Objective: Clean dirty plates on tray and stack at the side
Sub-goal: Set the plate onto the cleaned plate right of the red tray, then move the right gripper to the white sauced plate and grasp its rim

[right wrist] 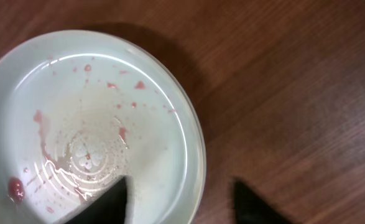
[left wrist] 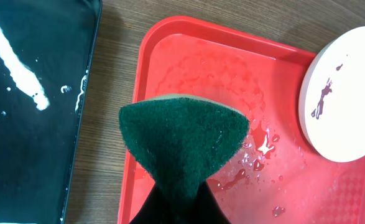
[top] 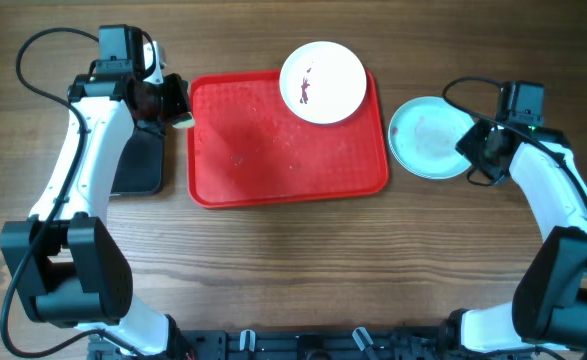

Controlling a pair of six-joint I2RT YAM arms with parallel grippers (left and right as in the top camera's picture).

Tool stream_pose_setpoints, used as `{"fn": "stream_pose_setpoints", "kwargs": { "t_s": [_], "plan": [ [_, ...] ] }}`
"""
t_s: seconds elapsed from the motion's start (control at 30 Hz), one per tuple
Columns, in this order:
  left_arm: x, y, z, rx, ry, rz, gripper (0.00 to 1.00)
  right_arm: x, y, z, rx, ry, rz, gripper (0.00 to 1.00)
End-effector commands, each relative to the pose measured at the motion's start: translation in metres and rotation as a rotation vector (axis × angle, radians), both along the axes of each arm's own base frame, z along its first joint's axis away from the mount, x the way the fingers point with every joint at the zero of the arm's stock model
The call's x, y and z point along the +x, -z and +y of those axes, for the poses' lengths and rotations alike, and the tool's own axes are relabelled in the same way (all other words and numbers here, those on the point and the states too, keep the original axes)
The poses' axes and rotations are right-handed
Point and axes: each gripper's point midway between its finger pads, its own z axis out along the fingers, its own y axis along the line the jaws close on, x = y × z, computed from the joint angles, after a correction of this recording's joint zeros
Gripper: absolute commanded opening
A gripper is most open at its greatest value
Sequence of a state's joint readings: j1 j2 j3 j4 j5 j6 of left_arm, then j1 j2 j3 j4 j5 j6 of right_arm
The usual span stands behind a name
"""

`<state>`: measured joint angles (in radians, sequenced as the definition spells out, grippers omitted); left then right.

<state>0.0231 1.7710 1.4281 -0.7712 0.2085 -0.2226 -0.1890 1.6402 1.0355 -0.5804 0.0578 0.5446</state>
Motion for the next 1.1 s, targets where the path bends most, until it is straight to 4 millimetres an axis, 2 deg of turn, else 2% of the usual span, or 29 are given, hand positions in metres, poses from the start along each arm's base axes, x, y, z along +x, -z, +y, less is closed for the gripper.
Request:
{"fn": "stream_pose_setpoints", "kwargs": {
  "t_s": [0.0,0.1,0.27,0.33,0.43,0.53,0.67,0.73,0.9,1.07],
  "plan": [
    [-0.001,0.005,-0.005,-0.015,0.017,0.012,0.04,0.016,-0.003,0.015,0.053,-0.139,-0.054,0.69],
    [-0.001,0.005,-0.005,-0.015,0.017,0.012,0.04,0.037,-0.028,0.038,0.142,-0.26,-0.143,0.74],
    [-0.001,0.005,-0.005,-0.015,0.017,0.012,0.04,0.069,-0.073,0.077,0.186,-0.362,-0.257,0.74],
    [-0.001,0.005,-0.005,-0.015,0.017,0.012,0.04,0.078,-0.085,0.099,0.2,-0.381,-0.294,0.74],
    [-0.001,0.005,-0.005,-0.015,0.017,0.012,0.04,0.088,-0.088,0.13,0.232,-0.351,-0.325,0.72],
    [-0.001,0.005,-0.005,-0.014,0.016,0.013,0.04,0.094,-0.077,0.151,0.231,-0.303,-0.317,0.7],
    [0.0,0.005,-0.004,-0.01,0.014,0.012,0.04,0.102,-0.047,0.183,0.262,-0.279,-0.283,0.62],
    [0.0,0.005,-0.002,-0.001,0.01,0.013,0.04,0.104,-0.028,0.191,0.251,-0.243,-0.257,0.58],
    [-0.002,0.006,-0.003,-0.001,0.011,0.021,0.04,0.109,0.005,0.207,0.237,-0.251,-0.231,0.53],
    [-0.002,0.006,-0.003,-0.001,0.012,0.021,0.04,0.115,0.029,0.215,0.239,-0.266,-0.223,0.45]
  ]
}}
